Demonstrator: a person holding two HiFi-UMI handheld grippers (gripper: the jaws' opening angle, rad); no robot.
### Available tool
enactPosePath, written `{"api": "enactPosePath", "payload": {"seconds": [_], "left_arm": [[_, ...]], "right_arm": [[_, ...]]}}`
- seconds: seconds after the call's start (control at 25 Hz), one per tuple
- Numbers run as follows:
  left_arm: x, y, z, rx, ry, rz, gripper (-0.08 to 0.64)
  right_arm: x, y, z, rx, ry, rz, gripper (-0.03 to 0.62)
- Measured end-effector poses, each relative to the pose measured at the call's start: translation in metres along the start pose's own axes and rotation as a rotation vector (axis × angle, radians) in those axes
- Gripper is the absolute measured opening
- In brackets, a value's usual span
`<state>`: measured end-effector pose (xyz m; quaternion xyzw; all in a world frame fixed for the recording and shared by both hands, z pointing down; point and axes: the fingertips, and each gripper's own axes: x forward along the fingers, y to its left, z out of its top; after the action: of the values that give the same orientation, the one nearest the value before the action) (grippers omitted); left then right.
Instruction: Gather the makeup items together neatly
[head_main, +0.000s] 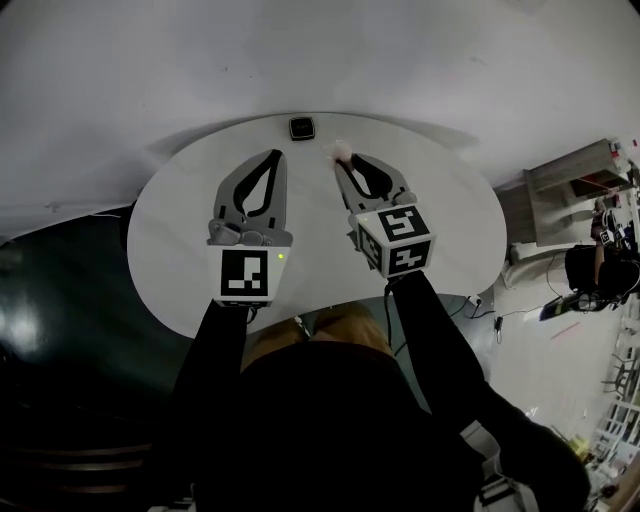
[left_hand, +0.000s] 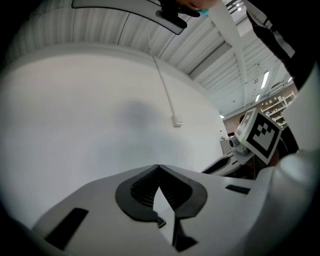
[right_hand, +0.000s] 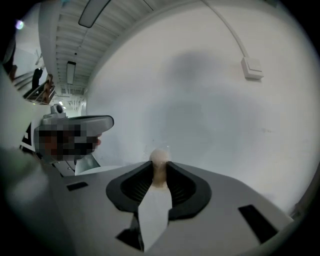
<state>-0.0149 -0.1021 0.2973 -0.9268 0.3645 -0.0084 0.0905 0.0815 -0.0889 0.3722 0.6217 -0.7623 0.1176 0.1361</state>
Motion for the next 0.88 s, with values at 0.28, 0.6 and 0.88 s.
{"api": "enactPosePath", "payload": {"seconds": [0.28, 0.6, 0.88], "left_arm": [[0.031, -0.004, -0.006, 0.005, 0.027, 0.043, 0.017], [0.074, 0.011, -0.030, -0.005, 0.074, 0.133, 0.017], [0.103, 0.016, -0.046, -0.021, 0.113, 0.172, 0.017]], "right_arm": [[0.040, -0.047, -0.021, 0.089, 0.066, 0.017, 0.107], [0.109, -0.097, -0.047, 0.195, 0.152, 0.040, 0.114], [0.162, -0.118, -0.085, 0.324, 0.258, 0.055, 0.121]]}}
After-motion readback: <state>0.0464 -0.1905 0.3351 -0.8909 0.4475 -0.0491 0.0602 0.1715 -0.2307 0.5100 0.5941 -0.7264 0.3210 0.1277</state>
